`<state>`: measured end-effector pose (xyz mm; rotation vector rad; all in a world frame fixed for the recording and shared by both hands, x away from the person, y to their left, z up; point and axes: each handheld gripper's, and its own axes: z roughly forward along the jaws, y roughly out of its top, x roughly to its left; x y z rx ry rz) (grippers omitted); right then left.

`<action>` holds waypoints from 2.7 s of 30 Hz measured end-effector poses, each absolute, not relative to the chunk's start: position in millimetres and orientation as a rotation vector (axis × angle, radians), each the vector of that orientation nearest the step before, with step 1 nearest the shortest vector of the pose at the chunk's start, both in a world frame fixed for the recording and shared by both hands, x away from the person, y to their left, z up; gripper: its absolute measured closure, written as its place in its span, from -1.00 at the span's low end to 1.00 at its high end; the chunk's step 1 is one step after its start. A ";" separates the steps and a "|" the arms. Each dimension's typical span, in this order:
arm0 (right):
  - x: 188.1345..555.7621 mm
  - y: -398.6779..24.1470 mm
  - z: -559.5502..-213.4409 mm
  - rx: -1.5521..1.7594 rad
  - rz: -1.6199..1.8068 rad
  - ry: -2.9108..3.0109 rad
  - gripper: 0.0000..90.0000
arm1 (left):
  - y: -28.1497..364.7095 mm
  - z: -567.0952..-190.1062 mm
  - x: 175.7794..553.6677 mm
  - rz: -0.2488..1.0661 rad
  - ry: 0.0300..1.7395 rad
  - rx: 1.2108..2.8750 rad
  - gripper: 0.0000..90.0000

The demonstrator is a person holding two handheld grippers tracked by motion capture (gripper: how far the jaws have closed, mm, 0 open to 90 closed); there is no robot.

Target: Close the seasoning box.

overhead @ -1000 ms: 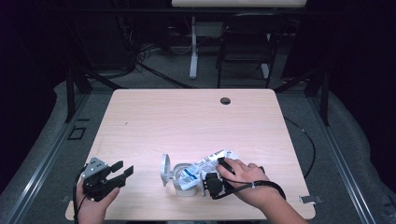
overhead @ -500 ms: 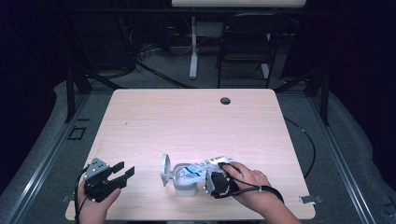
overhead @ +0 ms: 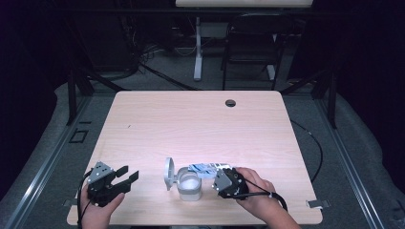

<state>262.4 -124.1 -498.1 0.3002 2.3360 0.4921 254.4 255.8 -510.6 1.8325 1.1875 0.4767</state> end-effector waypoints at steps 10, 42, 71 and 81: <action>267.2 -145.2 -507.6 0.562 0.743 2.302 1.00 | 252.5 -511.8 255.1 0.470 1.177 1.847 0.13; 287.3 -164.5 -549.2 0.986 1.026 2.240 1.00 | 238.4 -505.3 251.3 0.483 1.120 1.864 0.15; 278.8 -184.4 -558.9 1.052 1.109 2.208 0.47 | 232.0 -505.6 249.5 0.471 1.098 1.877 0.18; 270.6 -183.0 -558.5 1.025 1.125 2.182 0.20 | 235.2 -504.2 249.3 0.470 1.105 1.871 0.17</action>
